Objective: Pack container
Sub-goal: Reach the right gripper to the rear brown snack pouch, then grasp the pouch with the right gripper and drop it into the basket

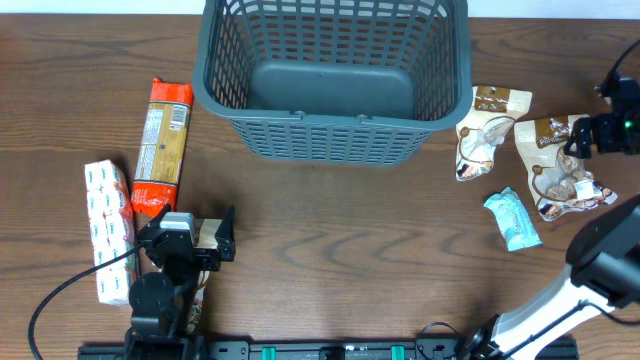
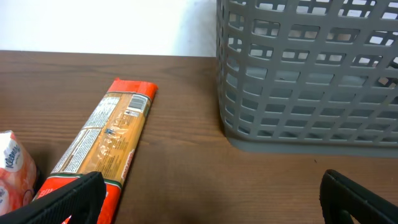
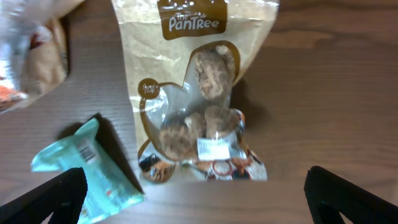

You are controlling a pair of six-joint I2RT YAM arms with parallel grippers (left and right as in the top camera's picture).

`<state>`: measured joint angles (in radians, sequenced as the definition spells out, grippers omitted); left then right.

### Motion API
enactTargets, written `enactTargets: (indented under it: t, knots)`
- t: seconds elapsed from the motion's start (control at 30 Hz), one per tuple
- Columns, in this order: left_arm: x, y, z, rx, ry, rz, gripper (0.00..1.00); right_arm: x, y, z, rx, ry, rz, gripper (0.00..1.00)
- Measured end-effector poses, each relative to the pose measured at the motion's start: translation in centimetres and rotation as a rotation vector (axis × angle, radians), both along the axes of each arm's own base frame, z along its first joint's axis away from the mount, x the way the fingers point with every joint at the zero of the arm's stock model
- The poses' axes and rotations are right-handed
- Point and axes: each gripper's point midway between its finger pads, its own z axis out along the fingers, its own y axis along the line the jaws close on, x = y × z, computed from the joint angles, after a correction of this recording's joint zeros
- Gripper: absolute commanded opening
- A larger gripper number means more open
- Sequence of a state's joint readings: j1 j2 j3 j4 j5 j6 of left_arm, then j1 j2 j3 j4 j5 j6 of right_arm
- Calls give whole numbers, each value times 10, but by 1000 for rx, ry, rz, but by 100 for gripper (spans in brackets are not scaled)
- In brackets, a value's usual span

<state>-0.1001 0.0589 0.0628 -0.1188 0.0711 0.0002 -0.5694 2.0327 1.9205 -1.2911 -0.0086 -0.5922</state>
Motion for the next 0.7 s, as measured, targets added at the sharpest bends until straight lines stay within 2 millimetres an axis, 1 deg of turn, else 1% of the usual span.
enactTargets:
  t: [0.13,0.27,0.47,0.7]
  knots:
    - [0,0,0,0,2,0,99,5,-2,-29,32,45,8,99]
    - [0,0,-1,0,3,0,99,5,0,-51,66,85,34,99]
    - [0,0,-1,0,3,0,99,6,-2,-62,80,96,51,99]
    - [0,0,-1,1,3,2,99,9,-19,-74,69,74,19,99]
